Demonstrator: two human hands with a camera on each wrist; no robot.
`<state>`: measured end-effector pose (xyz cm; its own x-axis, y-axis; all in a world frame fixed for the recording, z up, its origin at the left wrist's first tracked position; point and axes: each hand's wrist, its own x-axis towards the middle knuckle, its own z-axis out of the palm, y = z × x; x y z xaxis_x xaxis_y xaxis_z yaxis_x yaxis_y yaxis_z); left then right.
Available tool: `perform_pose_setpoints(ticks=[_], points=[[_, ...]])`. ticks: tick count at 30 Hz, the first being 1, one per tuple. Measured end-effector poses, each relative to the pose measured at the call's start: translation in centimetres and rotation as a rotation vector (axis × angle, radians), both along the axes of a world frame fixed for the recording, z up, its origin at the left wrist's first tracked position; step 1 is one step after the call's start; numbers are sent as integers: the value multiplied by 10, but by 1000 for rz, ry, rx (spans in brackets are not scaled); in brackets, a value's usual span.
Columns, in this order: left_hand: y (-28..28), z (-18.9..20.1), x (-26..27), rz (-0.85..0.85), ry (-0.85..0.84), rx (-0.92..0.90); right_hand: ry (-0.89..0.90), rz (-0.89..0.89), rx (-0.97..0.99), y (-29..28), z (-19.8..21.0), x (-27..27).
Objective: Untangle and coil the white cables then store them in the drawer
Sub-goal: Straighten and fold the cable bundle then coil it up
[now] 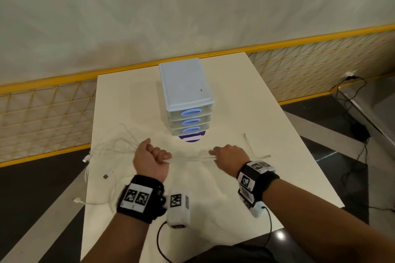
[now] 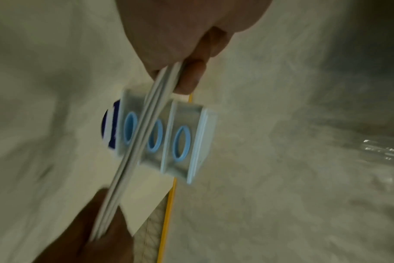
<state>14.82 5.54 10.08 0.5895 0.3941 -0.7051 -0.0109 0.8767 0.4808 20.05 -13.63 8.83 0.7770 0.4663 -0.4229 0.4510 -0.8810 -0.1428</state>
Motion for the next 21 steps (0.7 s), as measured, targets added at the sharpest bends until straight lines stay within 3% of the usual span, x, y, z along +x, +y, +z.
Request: perform_pose_setpoints(ticks=[4, 9, 16, 21], points=[[8, -7, -7, 43, -60, 39, -5, -21, 5, -4, -2, 8], [6, -17, -22, 39, -269, 22, 4, -118, 129, 12, -2, 6], [-38, -16, -18, -39, -266, -168, -51, -72, 264, 38, 11, -5], [-44, -7, -9, -110, -174, -105, -41, 71, 218, 35, 15, -11]])
